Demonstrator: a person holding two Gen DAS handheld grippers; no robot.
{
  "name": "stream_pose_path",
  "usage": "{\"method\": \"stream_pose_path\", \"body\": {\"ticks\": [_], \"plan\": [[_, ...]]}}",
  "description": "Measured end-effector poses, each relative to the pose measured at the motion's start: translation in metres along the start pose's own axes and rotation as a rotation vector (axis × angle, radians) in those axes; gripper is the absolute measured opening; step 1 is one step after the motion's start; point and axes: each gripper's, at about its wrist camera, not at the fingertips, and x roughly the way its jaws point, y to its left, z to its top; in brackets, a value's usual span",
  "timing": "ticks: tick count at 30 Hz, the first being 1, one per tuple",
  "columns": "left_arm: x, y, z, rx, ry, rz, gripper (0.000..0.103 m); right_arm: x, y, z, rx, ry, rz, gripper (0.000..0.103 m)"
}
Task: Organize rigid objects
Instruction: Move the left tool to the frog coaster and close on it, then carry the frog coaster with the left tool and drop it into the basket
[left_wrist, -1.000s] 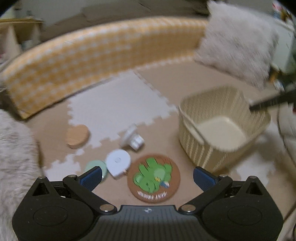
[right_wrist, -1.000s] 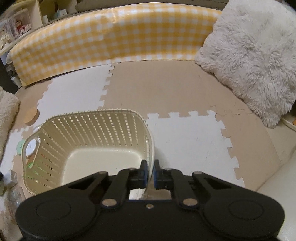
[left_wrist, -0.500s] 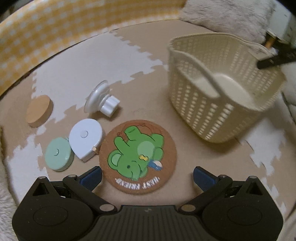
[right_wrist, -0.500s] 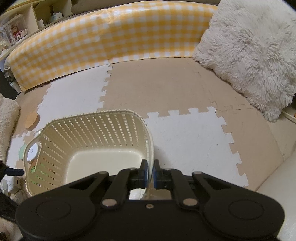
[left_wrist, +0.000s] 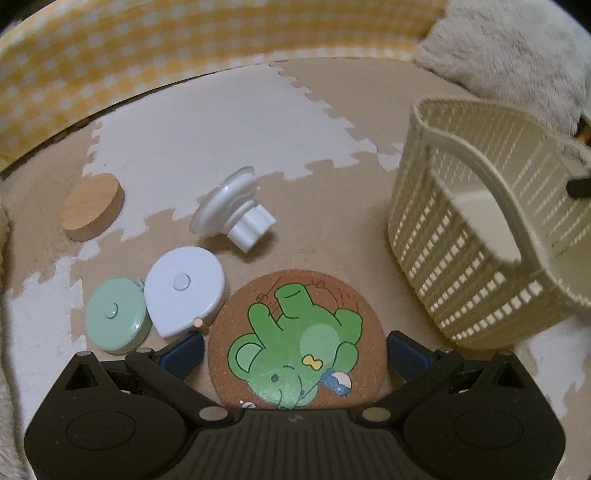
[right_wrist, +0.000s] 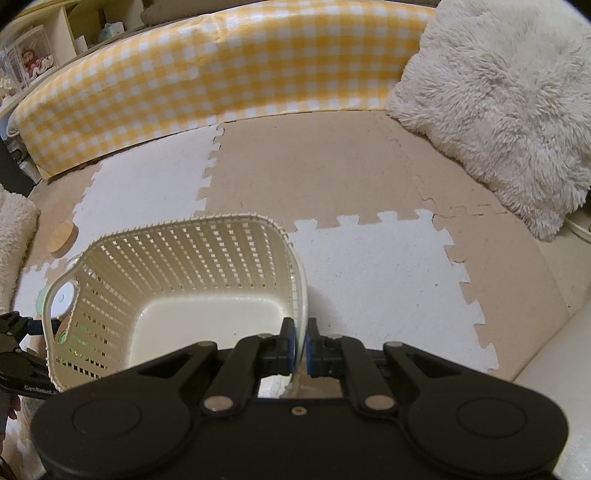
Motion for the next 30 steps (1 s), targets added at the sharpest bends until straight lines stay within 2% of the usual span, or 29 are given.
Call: {"method": "stream_pose_path", "body": {"ticks": [7,16,24,30], "plan": [[-0.011,0.003,-0.002,-0.042,0.024,0.006,0.099,0.0,0.001,0.0,-0.002,0.001,-0.001,0.006],[-0.043,0.007,0.006,-0.119,-0.008,0.011,0.099,0.0,-0.001,0.0,0.0,0.0,0.001,0.006],[-0.096,-0.002,0.023,-0.138,-0.142,0.002,0.099,0.0,0.0,0.0,0.006,0.0,0.003,0.006],[-0.116,-0.036,0.04,-0.098,-0.222,-0.081,0.099,0.001,-0.001,0.0,0.012,0.001,0.006,0.006]]}}
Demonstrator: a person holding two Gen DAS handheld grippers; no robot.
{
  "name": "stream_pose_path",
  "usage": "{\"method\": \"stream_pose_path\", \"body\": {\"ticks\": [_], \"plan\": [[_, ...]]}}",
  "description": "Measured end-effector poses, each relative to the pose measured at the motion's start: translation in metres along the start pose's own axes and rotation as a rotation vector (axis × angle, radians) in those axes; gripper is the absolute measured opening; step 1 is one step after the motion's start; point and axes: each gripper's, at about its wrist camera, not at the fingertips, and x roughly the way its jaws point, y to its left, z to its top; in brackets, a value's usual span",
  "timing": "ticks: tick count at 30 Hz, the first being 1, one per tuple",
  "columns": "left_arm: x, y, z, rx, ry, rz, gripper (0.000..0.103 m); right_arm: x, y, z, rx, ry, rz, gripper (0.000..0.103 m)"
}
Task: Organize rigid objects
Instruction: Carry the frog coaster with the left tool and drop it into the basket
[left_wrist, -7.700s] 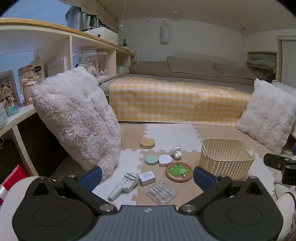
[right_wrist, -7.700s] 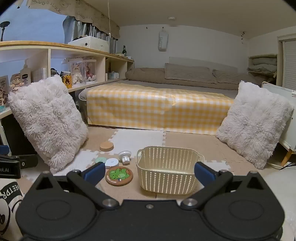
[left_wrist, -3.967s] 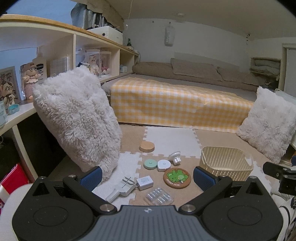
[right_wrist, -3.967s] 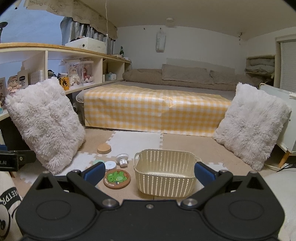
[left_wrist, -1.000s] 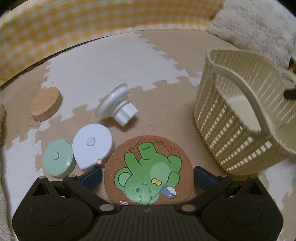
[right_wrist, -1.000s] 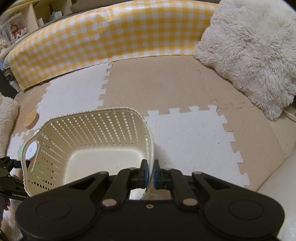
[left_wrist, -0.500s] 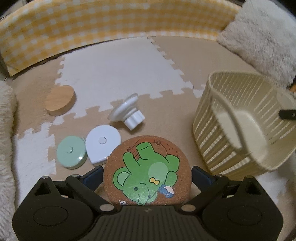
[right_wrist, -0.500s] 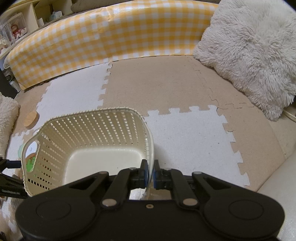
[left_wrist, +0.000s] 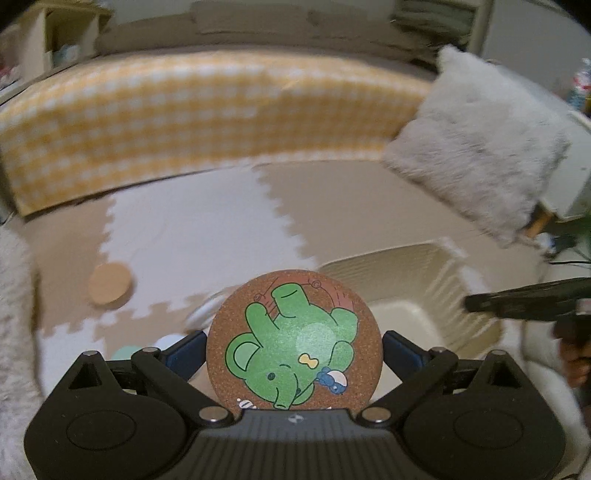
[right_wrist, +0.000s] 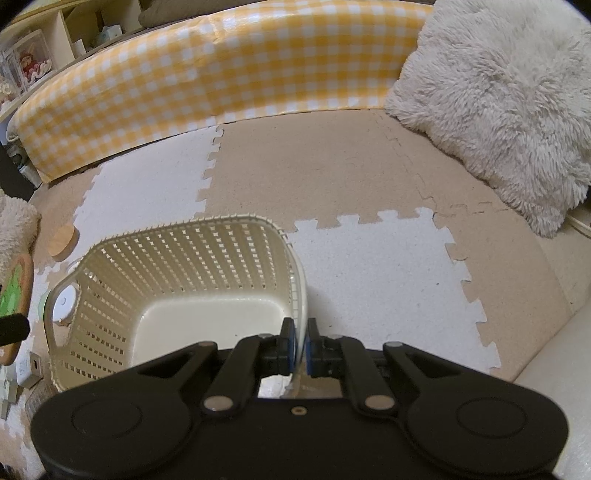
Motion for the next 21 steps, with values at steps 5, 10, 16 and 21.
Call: {"method": "stream_pose_path", "body": {"ticks": [5,10,16,21], "plan": [[0.01,-0.031,0.008,0.056,-0.026,-0.073,0.099,0.0,0.001,0.0,0.0,0.0,-0.001,0.006],[0.029,-0.047,0.007,0.117,-0.013,-0.09,0.099,0.0,0.0,0.0,0.004,0.001,0.002,0.006],[0.042,-0.058,0.001,0.208,-0.012,-0.075,0.099,0.0,0.0,0.0,0.002,0.004,0.002,0.006],[0.046,-0.063,0.001,0.216,-0.006,-0.098,0.099,0.001,0.0,0.0,0.005,0.005,0.002,0.006]]}}
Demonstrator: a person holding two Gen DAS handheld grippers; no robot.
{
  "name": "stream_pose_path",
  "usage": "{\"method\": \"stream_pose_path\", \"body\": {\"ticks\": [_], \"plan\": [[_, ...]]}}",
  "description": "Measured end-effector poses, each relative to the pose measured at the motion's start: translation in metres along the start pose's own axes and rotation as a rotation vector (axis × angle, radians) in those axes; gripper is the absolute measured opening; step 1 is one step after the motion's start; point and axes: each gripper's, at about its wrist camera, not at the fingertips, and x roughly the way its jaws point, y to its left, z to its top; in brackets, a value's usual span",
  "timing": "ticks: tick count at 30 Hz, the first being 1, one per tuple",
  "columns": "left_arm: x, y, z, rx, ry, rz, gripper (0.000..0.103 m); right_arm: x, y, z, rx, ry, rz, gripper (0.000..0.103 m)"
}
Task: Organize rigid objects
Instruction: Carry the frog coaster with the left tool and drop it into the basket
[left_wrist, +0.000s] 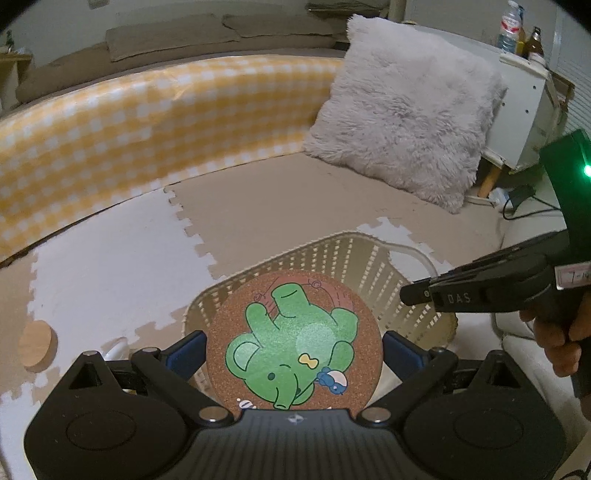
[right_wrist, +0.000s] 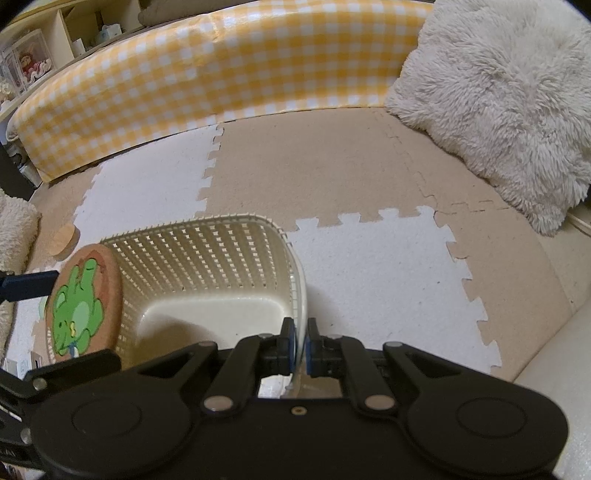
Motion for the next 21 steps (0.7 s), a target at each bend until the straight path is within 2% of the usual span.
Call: {"method": "stream_pose_path", "body": {"ticks": [8,12,21], "plan": [[0.0054,0.0002,-0.0031,0.023,0.013,0.029,0.099,-0.0002,-0.0002,0.0005,0.0,0.0,0.0,0.006],[0.0041,-0.0008,-0.0031,0.026,0.023,0.018,0.103,0.0,-0.001,-0.0001,0.006,-0.001,0.005,0.006],[-0.0016,-0.0041,-0.0017,0.005,0.08,-0.004,0.103,0.0005,-0.0008,-0.0006,0.01,0.001,0.008,0.006]]}}
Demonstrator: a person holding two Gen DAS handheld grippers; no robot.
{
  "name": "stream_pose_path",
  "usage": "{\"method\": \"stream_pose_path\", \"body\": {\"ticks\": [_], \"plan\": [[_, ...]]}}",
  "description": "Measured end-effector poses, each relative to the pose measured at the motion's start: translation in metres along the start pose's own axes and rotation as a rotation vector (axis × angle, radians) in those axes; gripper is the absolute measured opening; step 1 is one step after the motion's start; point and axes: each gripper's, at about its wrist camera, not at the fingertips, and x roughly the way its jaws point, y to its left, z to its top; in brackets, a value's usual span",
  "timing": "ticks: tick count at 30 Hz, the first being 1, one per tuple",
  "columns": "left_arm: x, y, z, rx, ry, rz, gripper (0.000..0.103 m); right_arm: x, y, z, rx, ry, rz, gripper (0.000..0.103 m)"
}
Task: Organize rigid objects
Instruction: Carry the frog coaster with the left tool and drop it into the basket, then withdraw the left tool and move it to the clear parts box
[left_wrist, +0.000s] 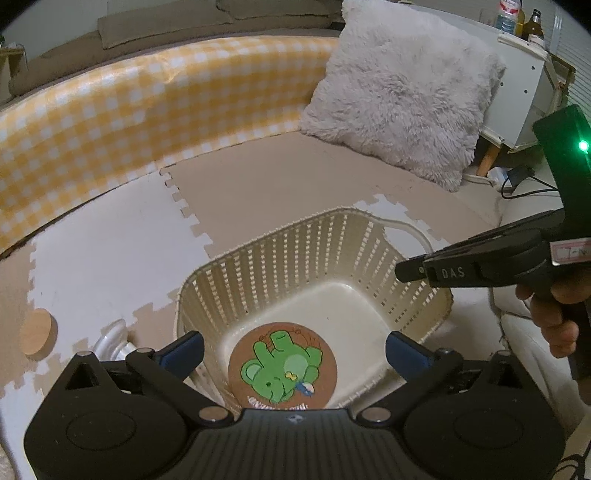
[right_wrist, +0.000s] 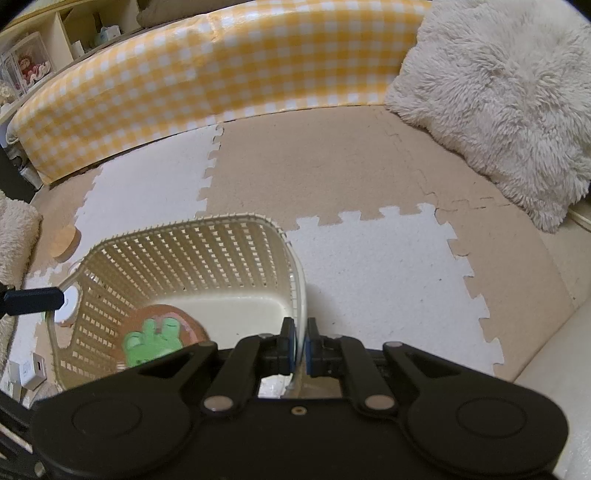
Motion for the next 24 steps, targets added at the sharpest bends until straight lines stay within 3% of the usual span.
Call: {"method": "stream_pose_path", "body": {"ticks": [16,24], "plan": [[-0.021,-0.01,0.0,0.008,0.013,-0.025,0.103,0.0,0.0,0.0,0.002,0.0,0.001,0.006],[-0.055,-0.01,-0.001,-0.002,-0.04,-0.032,0.103,0.0,0.0,0.0,0.005,0.001,0.003,0.006]]}}
